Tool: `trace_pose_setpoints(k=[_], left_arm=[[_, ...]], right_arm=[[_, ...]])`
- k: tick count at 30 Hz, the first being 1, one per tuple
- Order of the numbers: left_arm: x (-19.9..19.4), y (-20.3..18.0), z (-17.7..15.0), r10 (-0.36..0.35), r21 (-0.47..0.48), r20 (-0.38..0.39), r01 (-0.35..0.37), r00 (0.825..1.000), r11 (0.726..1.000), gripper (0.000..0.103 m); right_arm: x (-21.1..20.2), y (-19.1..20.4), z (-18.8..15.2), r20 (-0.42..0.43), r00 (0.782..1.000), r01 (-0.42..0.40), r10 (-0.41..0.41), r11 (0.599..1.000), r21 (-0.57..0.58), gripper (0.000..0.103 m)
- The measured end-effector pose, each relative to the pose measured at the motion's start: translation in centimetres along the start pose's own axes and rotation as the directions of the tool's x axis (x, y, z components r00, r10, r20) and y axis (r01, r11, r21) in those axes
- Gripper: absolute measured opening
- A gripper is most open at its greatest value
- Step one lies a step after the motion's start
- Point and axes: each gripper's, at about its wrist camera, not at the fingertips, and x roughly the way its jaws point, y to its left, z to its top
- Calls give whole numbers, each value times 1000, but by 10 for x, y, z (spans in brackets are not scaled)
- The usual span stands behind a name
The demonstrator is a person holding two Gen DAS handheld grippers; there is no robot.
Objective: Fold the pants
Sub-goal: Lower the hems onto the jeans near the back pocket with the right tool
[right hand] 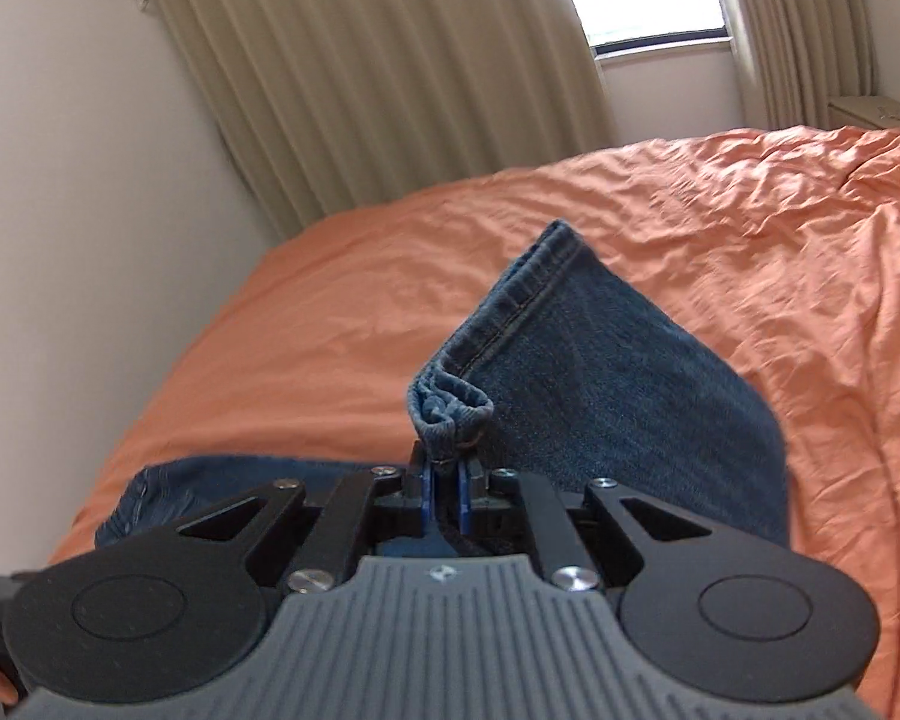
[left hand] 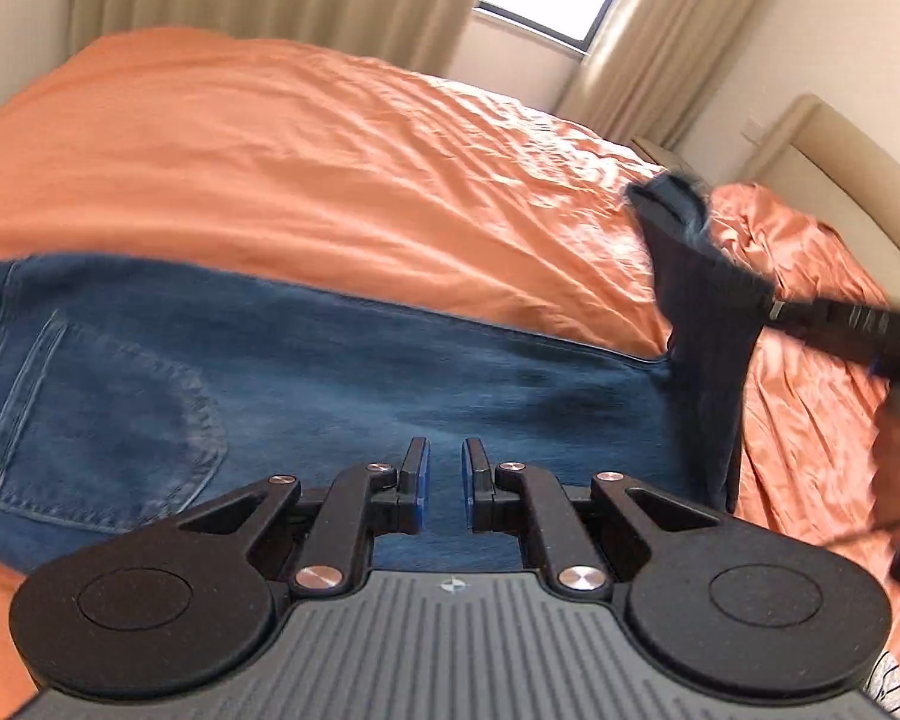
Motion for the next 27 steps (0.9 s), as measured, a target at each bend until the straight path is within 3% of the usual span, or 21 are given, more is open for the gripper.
trace_pose_setpoints(k=[5, 8, 9, 12, 14, 16, 21, 27], left_arm=[[6, 38, -13, -61, -98, -34, 58, 998, 994, 10], [14, 50, -18, -124, -145, -42, 117, 991, 982, 12], [18, 51, -18, -145, -164, -45, 136, 988, 977, 16], [34, 52, -12, -207, -210, -56, 191, 977, 959, 20], [46, 51, -6, -242, -242, -59, 222, 968, 945, 27], [61, 50, -2, -276, -285, -52, 251, 960, 925, 32], [106, 55, 11, -328, -415, -26, 289, 944, 863, 32], [153, 63, 15, -299, -493, -34, 245, 954, 835, 32]], right_arm=[[66, 26, -69, -229, 973, -29, 11, 997, -76, 3], [88, 24, -96, -305, 952, -19, -20, 992, -123, 4], [92, 23, -101, -314, 949, -15, -26, 992, -127, 5], [97, 18, -104, -345, 938, -42, 6, 994, -97, 18], [96, 20, -101, -377, 924, -96, 62, 993, -71, 41], [89, 19, -92, -397, 914, -117, 85, 991, -58, 42], [59, -15, -70, -330, 942, -72, 65, 997, -9, 45], [26, -92, -56, -263, 964, 54, -36, 997, 62, 45]])
